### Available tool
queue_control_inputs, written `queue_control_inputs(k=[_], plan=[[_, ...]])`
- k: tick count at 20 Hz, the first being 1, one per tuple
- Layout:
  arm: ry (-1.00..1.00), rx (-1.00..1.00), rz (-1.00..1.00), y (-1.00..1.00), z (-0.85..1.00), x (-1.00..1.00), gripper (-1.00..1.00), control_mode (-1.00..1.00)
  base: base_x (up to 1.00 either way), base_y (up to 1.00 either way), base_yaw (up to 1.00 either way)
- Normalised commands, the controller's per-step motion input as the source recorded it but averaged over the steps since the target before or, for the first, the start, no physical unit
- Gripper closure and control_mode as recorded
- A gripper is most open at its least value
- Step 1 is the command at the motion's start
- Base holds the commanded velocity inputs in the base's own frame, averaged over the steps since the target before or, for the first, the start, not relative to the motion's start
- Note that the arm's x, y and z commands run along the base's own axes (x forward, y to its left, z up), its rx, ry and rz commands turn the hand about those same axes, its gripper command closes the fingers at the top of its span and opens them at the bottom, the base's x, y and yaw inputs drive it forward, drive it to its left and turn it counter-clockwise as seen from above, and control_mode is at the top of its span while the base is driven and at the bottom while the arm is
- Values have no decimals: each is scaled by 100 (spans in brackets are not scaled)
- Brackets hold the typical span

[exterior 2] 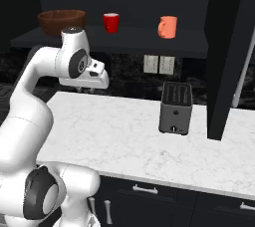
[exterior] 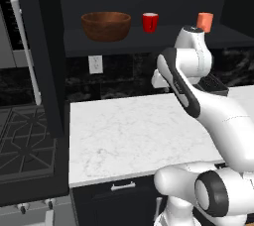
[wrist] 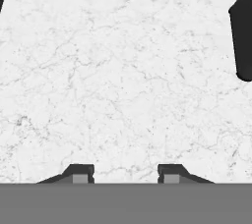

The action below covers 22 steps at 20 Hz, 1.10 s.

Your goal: Gather all objects into one cabinet and sort the glasses and bowls to opposite sides.

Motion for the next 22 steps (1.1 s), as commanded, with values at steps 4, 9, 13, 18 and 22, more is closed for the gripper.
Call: queue_control_inputs(k=[4,9,13,18,22], plan=[[-6,3,0,-23,-21,-47,-100,-100,0,0,0],[-21,11,5,-50,-35,-100,-100,-100,0,0,0],[-12,4,7,-21,-21,-100,-100,-100,0,0,0],[-10,1,10,-17,-10,-100,-100,-100,0,0,0],[-4,3,9,-18,13,-63,-100,-100,0,0,0]])
